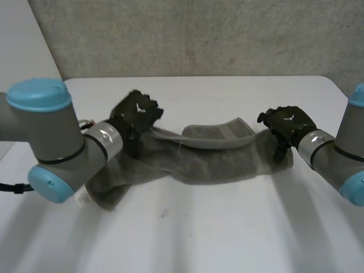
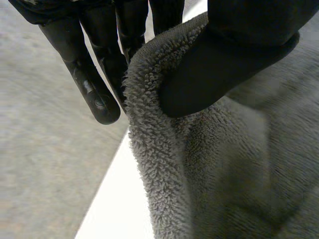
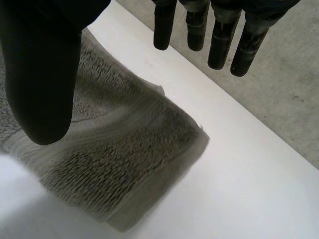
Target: Fold the towel.
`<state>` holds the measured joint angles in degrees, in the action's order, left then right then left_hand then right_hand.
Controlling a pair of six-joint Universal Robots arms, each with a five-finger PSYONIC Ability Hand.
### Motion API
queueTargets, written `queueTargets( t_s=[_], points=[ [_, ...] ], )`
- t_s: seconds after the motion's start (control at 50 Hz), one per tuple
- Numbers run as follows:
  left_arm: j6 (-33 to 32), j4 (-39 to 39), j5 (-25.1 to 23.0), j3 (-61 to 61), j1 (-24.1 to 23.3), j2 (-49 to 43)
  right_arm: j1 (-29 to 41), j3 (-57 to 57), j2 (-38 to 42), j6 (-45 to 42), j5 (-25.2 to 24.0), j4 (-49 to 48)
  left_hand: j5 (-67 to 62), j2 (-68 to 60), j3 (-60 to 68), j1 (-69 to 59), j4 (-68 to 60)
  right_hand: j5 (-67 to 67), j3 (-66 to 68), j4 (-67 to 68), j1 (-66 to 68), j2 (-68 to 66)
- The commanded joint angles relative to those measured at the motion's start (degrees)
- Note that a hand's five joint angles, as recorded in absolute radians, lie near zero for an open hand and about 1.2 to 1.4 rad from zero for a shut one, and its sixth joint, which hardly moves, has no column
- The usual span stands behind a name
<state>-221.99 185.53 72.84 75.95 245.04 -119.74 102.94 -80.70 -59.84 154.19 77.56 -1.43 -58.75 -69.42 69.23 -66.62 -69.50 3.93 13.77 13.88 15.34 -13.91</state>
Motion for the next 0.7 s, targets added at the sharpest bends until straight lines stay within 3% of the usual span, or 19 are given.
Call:
queueTargets(
  t_s=[0.02,0.26,0.46,0.58,0.68,0.7],
  points=[
    [8.05,-0.96,0.46,1.56,0.35,4.6,0.68,7.73,5.33,4.53,-0.65,3.98,-11.25,-10.58,10.77,-13.38,-10.5,3.04,3.21,3.1,1.63,-3.06],
    [9.29,-2.28,-0.16,6.22,0.27,7.06,3.76,19.18,14.23,4.63,-2.06,6.27,-11.25,-10.58,10.77,-13.38,-10.5,11.8,11.96,11.85,10.38,-11.82],
    [9.12,-2.28,-0.24,10.17,0.62,9.26,8.85,27.17,19.41,4.8,-9.52,9.33,-11.25,-10.58,10.77,-13.38,-10.5,12.46,12.63,12.52,11.05,-12.49],
    [9.12,-2.28,-0.24,11.06,0.79,10.05,10.18,30.16,21.52,4.63,-9.97,12.24,-11.25,-10.58,10.77,-13.38,-10.5,15.66,15.83,15.72,14.25,-15.68],
    [9.2,-2.19,-0.24,11.06,1.32,10.49,10.53,34.47,24.16,4.45,-10.23,15.58,-11.25,-10.58,10.77,-13.38,-10.5,25.42,25.58,25.48,24.01,-25.44],
    [9.2,-2.19,-0.33,11.06,1.41,10.58,10.53,36.04,25.12,4.36,-10.32,16.8,-11.25,-10.58,10.77,-13.38,-10.5,33.08,33.24,33.14,31.67,-33.1]
  ],
)
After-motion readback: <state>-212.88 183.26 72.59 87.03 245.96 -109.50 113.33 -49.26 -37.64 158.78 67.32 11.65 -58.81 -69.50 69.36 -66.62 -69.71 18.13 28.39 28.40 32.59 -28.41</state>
